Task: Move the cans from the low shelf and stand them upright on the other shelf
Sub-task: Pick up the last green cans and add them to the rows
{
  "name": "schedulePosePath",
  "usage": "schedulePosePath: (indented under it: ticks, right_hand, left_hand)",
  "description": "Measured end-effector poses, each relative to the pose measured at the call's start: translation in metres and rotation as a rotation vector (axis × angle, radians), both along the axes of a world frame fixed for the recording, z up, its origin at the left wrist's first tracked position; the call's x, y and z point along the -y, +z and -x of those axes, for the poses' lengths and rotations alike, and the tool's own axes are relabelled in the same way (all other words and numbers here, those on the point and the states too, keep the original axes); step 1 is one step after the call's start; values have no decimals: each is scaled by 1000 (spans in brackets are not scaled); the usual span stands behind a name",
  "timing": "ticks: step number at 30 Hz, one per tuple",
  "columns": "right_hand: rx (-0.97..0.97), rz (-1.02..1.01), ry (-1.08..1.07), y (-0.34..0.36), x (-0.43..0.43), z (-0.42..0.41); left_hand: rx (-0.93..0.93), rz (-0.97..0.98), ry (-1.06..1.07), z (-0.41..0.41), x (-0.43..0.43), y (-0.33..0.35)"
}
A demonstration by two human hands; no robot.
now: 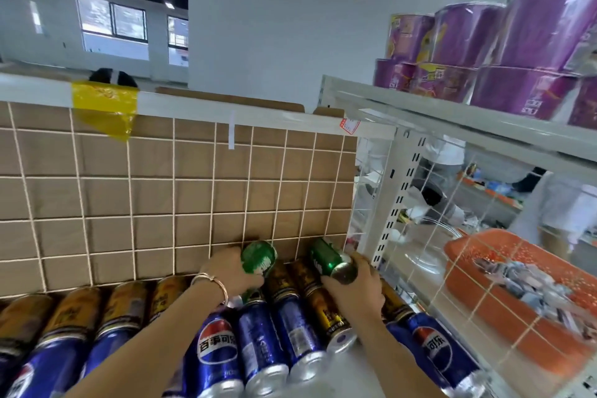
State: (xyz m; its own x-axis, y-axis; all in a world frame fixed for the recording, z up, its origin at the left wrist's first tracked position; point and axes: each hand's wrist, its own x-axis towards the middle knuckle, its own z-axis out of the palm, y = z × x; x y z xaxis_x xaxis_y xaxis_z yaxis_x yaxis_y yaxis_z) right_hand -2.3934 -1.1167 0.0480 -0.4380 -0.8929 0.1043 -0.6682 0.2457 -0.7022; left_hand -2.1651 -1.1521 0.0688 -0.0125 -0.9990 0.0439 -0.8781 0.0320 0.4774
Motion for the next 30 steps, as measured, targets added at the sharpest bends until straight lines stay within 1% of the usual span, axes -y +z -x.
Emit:
schedulePosePath:
  ticks: [2, 3, 6, 8, 10, 12, 14, 15, 17, 19, 22, 27, 30]
  right_hand:
    - [123, 159, -4, 8, -4, 0]
    - [174, 219, 8, 13, -6, -1]
    - [311, 314, 60, 26, -15, -6]
    - [445, 346, 143, 40, -25, -18]
    - [575, 298, 207, 49, -32, -37]
    - [759, 199, 196, 54, -31, -61]
    - [954, 87, 160, 52, -27, -80]
    - [1026, 26, 178, 51, -25, -87]
    - [1091, -102, 255, 47, -28, -104]
    - [1098, -202, 349, 38, -32, -122]
    - [1066, -279, 490, 36, -41, -154]
    - [1029, -409, 652, 41, -66, -214]
    - [972, -473, 721, 45, -88, -258]
  left_hand:
    - [-382, -184, 70, -8, -16, 3]
    - [-583, -244, 94, -10, -22, 3]
    - [-1108, -301, 159, -10, -32, -9]
    - [-1363, -331, 171, -3, -42, -6]
    - [-1501, -365, 155, 0, -52, -1]
    - [-1545, -397, 78, -3, -65, 7]
    - [-1535, -413, -16, -12, -82, 17]
    - [-1536, -416, -47, -19, -90, 20]
    - [-1550, -412, -82, -34, -104, 25]
    - [-1552, -382, -73, -51, -117, 27]
    - [-1530, -319, -11, -78, -136, 31]
    - [-1555, -249, 89, -137, -179, 31]
    - [-1594, -205, 151, -179, -213, 29]
